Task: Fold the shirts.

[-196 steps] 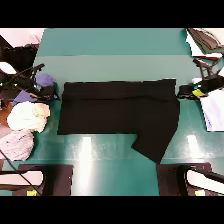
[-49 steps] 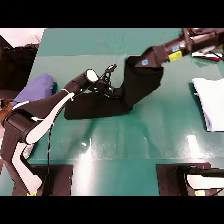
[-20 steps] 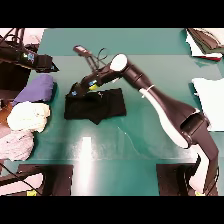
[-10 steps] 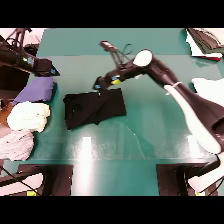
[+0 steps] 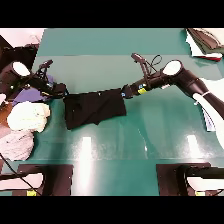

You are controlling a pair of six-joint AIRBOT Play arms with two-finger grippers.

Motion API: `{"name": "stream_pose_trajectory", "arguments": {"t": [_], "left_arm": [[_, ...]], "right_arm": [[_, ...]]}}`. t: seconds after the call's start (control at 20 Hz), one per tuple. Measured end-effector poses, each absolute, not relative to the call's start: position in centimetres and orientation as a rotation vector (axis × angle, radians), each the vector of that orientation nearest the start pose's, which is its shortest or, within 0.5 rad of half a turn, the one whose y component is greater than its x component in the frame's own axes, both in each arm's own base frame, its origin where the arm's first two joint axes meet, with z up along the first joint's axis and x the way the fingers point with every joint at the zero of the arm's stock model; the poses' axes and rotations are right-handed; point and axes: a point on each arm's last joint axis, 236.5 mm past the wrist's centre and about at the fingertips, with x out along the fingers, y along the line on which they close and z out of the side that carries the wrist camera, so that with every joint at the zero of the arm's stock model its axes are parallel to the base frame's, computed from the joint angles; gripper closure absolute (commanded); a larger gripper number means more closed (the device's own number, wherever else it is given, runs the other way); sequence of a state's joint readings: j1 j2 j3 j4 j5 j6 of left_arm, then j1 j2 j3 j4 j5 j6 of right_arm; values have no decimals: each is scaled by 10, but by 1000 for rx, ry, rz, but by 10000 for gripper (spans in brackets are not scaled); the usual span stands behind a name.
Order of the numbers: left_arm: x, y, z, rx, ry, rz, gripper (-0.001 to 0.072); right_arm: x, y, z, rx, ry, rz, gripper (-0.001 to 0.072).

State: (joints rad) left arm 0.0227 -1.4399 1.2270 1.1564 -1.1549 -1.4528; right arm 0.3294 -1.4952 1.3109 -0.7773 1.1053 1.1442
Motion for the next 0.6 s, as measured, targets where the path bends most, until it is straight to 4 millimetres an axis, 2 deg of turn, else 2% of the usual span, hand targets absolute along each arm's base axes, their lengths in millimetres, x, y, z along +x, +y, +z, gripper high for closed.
{"name": "stream_pose_trajectory", "arguments": {"t": [0.15, 0.2, 0.25, 0.6], "left_arm": [[408, -75, -32, -337, 1342, -229, 217], [410, -75, -35, -343, 1341, -221, 411], [412, -74, -36, -345, 1336, -214, 683], [415, -73, -39, -351, 1328, -203, 680]], "right_arm": [[368, 282, 35, 219, 1169, 893, 134], [367, 282, 35, 220, 1170, 891, 134], [367, 281, 35, 222, 1169, 889, 134], [366, 280, 33, 224, 1173, 885, 135]]}}
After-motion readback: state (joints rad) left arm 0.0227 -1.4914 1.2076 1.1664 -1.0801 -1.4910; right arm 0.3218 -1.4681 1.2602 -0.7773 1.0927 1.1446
